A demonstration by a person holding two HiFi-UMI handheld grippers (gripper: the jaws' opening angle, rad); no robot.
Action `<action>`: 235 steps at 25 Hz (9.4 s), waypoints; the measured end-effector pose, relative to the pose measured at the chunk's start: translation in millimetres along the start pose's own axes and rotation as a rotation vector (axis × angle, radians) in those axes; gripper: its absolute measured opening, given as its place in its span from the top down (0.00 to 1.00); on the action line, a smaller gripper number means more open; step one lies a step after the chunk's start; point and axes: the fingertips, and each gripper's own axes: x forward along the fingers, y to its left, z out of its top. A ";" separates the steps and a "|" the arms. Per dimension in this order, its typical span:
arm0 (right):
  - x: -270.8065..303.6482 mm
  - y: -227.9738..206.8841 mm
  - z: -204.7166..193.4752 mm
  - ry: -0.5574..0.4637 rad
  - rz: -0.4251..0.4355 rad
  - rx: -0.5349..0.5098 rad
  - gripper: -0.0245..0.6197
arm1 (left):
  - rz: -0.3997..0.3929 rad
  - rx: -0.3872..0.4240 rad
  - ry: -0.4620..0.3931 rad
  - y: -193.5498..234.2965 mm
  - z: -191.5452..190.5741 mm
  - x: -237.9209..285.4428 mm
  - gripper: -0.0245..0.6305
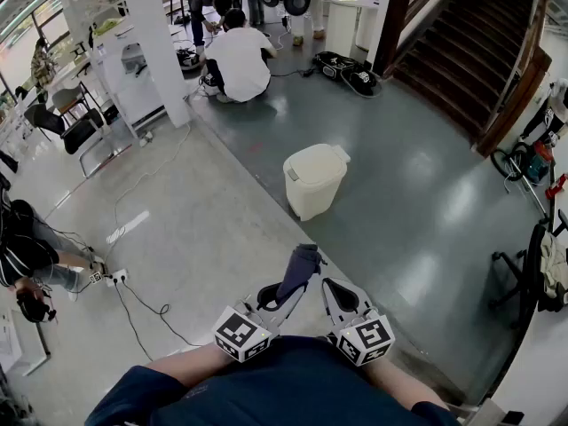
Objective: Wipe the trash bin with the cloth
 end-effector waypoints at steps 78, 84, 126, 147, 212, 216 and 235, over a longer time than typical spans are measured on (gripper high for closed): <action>281.6 -381.9 24.0 0.085 -0.252 0.213 0.95 | 0.068 0.069 0.447 467.3 -111.8 459.5 0.88; 271.1 -398.1 1.2 0.116 -0.276 0.249 0.95 | 0.085 0.130 0.575 502.1 -169.0 510.3 0.88; 223.4 -389.6 -44.9 0.178 -0.320 0.315 0.95 | -0.195 0.511 0.830 403.4 -287.0 564.2 0.88; 217.4 -369.7 -47.5 0.204 -0.320 0.309 0.95 | 0.147 0.425 0.885 552.2 -267.0 499.0 0.88; 275.8 -304.9 51.1 0.086 -0.184 0.143 0.95 | -0.113 0.021 0.377 342.0 -46.0 315.5 0.88; 281.9 -300.6 67.9 0.058 -0.166 0.112 0.95 | -0.138 0.015 0.237 321.4 22.0 300.9 0.88; 297.5 -270.5 99.1 -0.004 -0.061 0.011 0.95 | -0.103 0.015 0.058 305.9 72.1 280.9 0.88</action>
